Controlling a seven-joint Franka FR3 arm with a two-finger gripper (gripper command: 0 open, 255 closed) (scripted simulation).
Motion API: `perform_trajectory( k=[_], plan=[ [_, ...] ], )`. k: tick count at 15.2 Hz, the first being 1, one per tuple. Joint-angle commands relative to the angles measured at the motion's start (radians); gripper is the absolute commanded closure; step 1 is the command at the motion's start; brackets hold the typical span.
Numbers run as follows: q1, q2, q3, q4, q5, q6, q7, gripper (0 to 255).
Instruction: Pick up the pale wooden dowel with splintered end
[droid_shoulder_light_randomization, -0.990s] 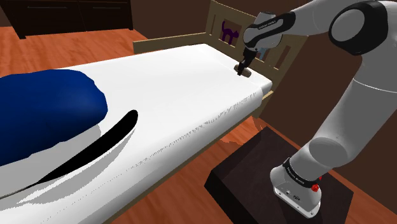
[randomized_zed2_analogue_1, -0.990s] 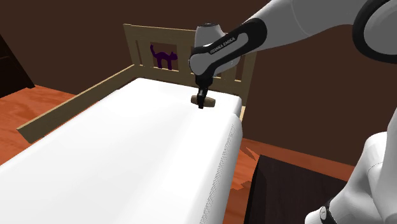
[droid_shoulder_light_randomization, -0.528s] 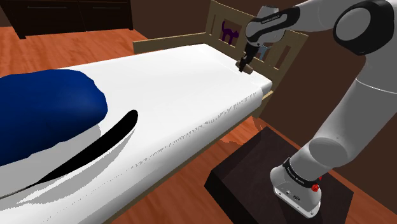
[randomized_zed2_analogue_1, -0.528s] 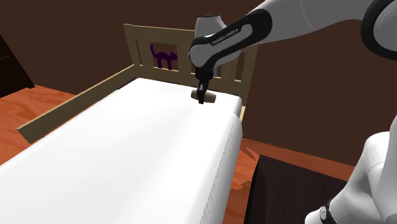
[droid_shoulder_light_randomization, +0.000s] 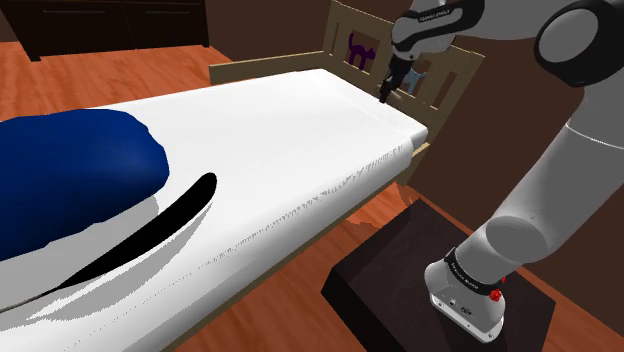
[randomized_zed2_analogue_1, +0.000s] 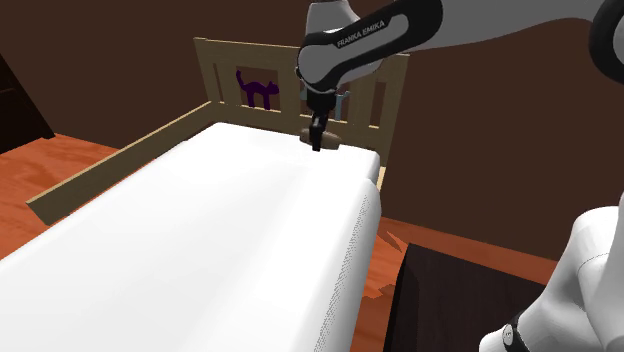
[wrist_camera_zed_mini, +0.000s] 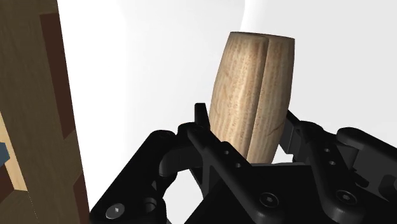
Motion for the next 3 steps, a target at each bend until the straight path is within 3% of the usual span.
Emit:
perform_trajectory(
  k=[1,3],
  plan=[
    [0.001,-0.008,-0.001,0.02,-0.003,-0.027,0.001,255],
    [0.001,-0.009,-0.001,0.021,-0.003,-0.029,0.001,255]
  ],
)
